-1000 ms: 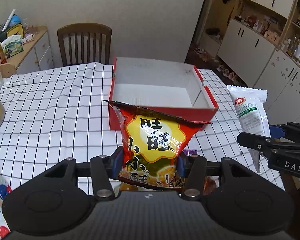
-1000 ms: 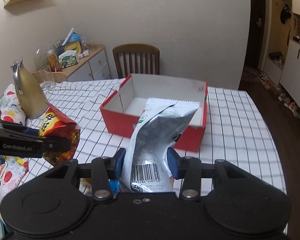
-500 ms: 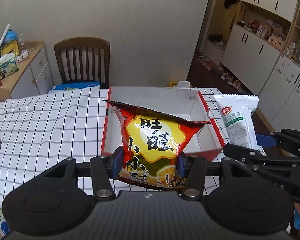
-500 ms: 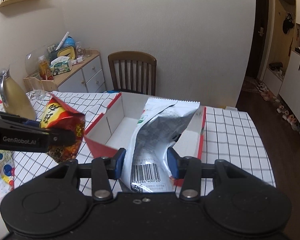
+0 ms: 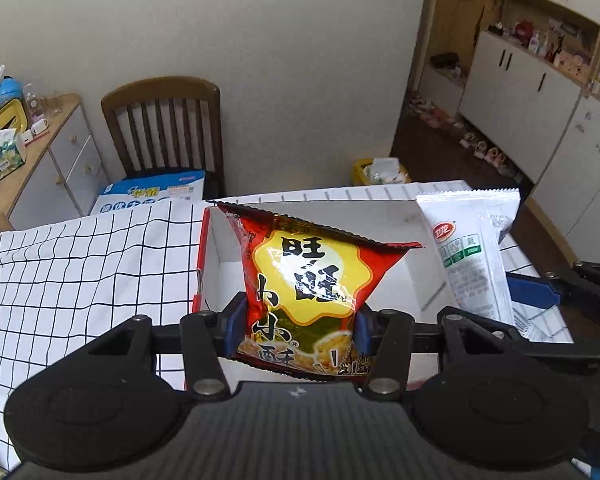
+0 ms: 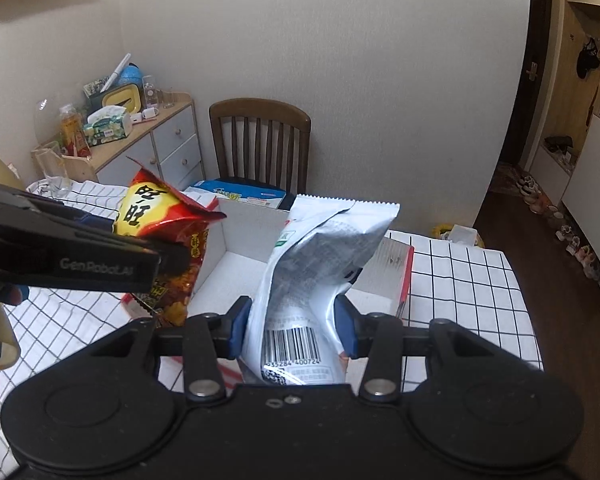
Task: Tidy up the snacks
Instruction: 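Carry both held bags over the red box with both tools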
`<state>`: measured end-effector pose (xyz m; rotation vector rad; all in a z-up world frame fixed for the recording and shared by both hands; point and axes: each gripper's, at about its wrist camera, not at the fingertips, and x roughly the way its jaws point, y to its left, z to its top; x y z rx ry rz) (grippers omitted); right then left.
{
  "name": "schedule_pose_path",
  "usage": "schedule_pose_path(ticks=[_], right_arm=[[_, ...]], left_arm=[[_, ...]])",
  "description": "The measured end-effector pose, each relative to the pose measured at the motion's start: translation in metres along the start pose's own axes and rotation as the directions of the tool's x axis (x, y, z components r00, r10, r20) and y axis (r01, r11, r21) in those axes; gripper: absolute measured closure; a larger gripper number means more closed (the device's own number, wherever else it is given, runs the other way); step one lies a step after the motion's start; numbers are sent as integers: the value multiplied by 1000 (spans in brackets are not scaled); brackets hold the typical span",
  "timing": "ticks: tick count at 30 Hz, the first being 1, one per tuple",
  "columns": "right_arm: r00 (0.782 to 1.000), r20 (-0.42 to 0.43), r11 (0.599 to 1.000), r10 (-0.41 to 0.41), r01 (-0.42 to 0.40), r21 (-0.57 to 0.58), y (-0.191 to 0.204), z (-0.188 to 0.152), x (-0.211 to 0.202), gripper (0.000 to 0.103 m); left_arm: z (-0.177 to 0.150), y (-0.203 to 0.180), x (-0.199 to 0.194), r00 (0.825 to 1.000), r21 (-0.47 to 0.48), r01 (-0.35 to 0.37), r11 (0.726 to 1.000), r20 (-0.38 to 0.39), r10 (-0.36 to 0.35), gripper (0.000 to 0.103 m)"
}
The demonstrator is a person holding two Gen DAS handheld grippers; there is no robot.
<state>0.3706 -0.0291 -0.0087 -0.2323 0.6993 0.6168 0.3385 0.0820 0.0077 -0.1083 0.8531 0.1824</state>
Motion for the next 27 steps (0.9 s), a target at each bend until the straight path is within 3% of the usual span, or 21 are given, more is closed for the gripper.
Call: schedule_pose_path(ticks=[12, 27], right_arm=[[994, -105, 999, 0, -4, -32, -10, 8, 66, 60], [970, -243, 998, 26, -39, -50, -7, -6, 118, 60]], left_arm=[[16, -1, 68, 994, 26, -59, 998, -92, 61, 52], [12, -1, 131, 972, 40, -43, 998, -228, 51, 52]])
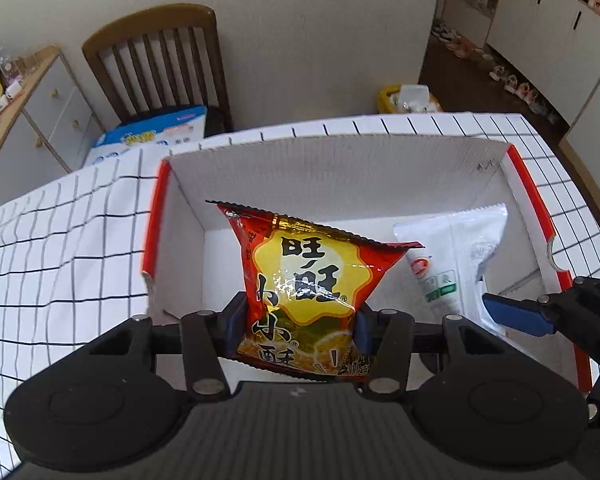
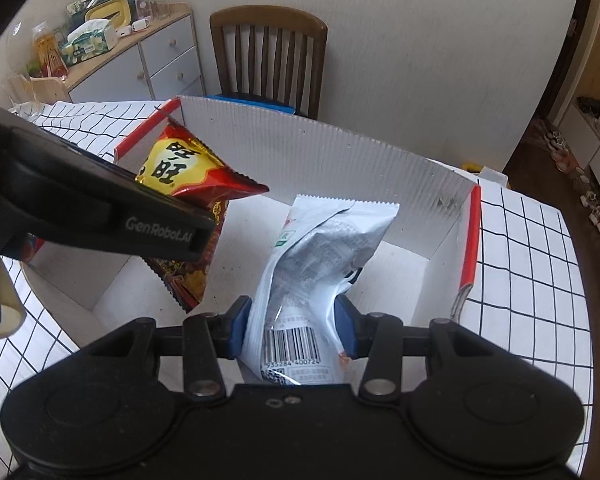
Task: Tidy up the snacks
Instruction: 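Carry both held bags over the red box with both tools, then open both tools to drop the two bags into the box, withdraw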
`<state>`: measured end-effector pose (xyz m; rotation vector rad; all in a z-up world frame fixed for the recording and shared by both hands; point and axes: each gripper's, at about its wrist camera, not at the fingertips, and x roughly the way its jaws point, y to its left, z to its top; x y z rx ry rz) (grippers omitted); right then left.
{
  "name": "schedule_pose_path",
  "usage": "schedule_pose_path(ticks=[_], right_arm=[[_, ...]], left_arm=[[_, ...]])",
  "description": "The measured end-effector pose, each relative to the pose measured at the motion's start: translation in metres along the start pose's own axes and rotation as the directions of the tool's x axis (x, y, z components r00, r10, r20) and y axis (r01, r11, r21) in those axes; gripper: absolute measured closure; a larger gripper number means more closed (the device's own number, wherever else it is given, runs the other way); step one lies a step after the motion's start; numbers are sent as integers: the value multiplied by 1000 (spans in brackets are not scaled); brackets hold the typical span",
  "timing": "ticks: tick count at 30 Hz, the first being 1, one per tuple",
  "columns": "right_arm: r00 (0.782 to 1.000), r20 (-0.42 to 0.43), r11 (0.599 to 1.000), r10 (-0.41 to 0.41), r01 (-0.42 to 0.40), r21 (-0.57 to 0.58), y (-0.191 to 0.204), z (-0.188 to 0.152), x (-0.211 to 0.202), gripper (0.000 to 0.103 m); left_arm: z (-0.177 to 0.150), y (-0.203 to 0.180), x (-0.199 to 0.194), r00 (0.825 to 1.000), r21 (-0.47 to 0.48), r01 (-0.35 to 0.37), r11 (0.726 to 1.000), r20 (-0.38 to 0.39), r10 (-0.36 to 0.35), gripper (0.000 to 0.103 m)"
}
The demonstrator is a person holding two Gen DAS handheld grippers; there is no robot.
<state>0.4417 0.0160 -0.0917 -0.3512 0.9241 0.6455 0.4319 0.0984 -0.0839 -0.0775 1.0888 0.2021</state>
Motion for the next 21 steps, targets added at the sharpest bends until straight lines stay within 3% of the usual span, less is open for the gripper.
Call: schedule_pose_path(ticks=[5, 13, 16, 21], right_arm=[[999, -35, 1000, 16, -16, 12, -2, 0, 6, 58], [1000, -23, 1000, 15, -14, 25, -4, -3, 4, 44], [1000, -15, 1000, 8, -8, 17, -3, -4, 1, 40], [1000, -6, 1000, 6, -6, 15, -4, -6, -7, 36]], left_arm=[[-3, -6, 12, 998, 34, 2, 999, -59, 0, 52], [-9, -11, 12, 999, 55, -2, 998, -51, 5, 51], [-10, -12, 7, 999, 61, -9, 998, -34, 12, 41], [-12, -8, -7, 1000, 53, -16, 998, -6, 17, 40]])
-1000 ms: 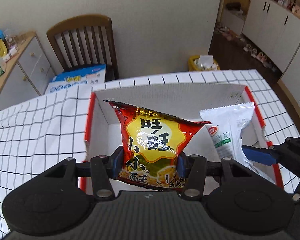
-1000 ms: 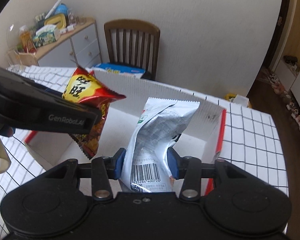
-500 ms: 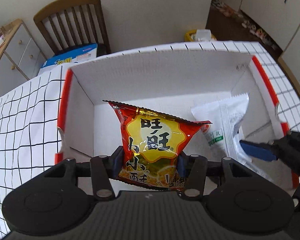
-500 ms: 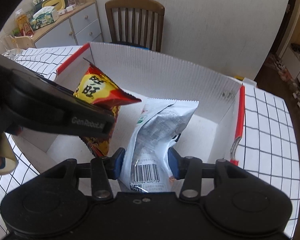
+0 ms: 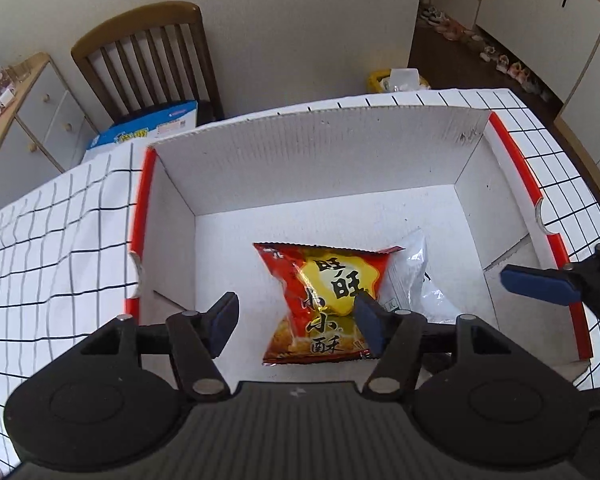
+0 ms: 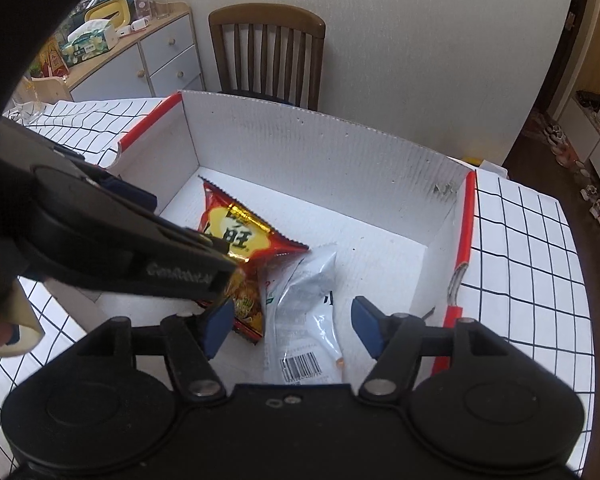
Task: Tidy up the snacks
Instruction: 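Open both tools to drop the two bags into the box, withdraw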
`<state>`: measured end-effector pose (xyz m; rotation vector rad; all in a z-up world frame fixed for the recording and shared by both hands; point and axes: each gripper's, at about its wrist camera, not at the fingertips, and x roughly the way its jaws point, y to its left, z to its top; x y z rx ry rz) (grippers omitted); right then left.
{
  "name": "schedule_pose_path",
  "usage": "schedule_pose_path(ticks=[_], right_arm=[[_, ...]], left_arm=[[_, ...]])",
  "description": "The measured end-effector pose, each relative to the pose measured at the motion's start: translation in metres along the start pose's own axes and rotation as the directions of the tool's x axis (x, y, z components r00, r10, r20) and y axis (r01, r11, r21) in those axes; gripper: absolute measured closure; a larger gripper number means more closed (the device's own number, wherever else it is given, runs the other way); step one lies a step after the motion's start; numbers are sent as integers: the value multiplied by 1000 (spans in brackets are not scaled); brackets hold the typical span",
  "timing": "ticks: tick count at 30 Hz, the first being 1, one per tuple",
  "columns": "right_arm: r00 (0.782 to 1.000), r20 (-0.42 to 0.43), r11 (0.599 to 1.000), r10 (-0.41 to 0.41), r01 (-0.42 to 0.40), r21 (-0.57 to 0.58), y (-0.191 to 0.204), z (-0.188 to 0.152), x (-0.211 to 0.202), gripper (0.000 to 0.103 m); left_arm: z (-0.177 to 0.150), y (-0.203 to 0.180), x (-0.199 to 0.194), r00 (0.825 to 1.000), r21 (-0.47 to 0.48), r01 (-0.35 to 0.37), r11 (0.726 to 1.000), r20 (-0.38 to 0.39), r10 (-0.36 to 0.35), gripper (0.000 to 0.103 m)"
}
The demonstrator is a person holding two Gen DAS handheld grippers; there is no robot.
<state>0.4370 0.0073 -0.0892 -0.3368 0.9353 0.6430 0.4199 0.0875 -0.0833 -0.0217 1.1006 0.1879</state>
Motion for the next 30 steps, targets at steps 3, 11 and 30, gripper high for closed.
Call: schedule_pose_path(ticks=[3, 11, 30], right_arm=[[1000, 11, 1000, -7, 7, 5, 1, -1, -8, 34], [998, 56, 999, -20, 18, 26, 2, -2, -35, 28], [987, 153, 999, -41, 35, 37, 30, -15, -99, 20]], left_arm=[[-3, 3, -10, 1000, -11, 1, 1000, 16, -1, 40], [-12, 8, -47, 997, -23, 16, 1000, 77, -15, 40], [-48, 18, -135, 975, -30, 70, 997, 215, -62, 40]])
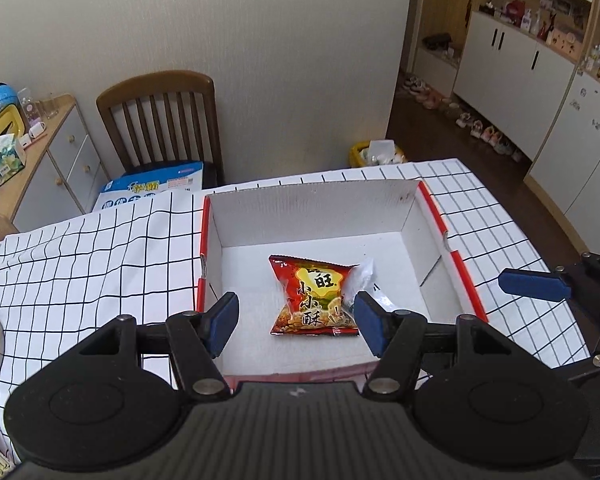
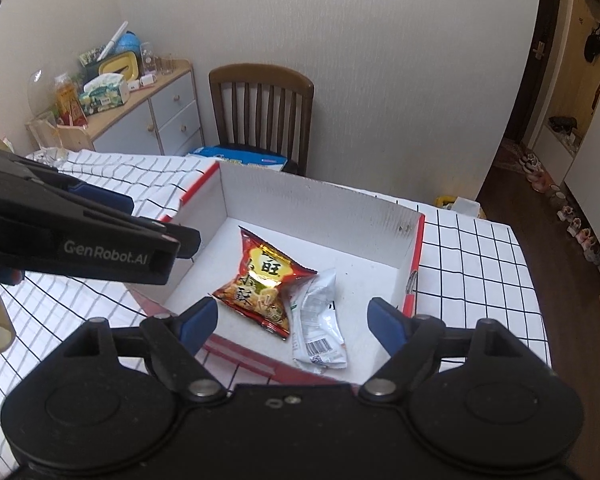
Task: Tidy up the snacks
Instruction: 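Open both tools to drop the two bags into the box, withdraw, then grasp the white-orange packet with the left tool while the right tool grasps the small orange packet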
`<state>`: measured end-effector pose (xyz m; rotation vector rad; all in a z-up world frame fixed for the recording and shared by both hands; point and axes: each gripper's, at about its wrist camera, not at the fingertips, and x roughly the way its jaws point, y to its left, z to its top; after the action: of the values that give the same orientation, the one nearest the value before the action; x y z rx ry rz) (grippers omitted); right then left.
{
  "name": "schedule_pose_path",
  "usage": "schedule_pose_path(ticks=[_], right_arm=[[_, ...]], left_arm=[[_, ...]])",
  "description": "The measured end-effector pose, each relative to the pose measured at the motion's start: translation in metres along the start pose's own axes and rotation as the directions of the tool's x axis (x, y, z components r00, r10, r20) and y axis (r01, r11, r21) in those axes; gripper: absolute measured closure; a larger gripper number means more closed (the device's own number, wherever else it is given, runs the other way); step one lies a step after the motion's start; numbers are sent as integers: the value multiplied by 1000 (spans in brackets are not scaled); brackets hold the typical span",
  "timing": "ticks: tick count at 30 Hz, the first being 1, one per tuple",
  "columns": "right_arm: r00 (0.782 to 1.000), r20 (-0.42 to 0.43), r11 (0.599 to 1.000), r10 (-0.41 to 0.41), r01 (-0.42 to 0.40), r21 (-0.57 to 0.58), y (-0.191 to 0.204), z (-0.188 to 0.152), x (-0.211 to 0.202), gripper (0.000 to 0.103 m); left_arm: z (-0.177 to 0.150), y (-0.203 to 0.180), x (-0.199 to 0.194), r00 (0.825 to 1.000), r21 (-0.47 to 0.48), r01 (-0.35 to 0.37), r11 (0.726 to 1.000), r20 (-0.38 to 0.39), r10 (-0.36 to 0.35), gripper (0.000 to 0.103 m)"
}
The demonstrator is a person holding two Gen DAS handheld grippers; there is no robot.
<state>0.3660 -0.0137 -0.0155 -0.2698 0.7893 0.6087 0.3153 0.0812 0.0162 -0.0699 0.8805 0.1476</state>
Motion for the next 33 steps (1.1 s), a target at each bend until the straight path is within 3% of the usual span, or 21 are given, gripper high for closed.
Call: schedule_pose_path(ticks=[11, 13, 16, 22, 33], right_arm=[[997, 77, 1000, 29, -30, 8, 13, -12, -44, 13], [995, 95, 999, 38, -39, 1, 15, -16, -53, 8], [991, 124, 999, 44, -43, -13, 22, -24, -67, 4], [985, 159, 998, 62, -57, -33, 32, -40, -90, 1], [976, 188, 993, 106, -115, 34, 35, -81, -116, 0]], left_arm=[[-27, 10, -50, 996, -9, 15, 1000, 86, -14, 40], [-34, 12, -59, 994, -7, 16, 1000, 104, -15, 40], [-44, 16, -72, 991, -11, 25, 1000, 129, -23, 33], [-71, 21, -96, 985, -6, 38, 999, 166, -37, 31], [-133, 23, -127, 972, 1, 46, 999, 230, -45, 20]])
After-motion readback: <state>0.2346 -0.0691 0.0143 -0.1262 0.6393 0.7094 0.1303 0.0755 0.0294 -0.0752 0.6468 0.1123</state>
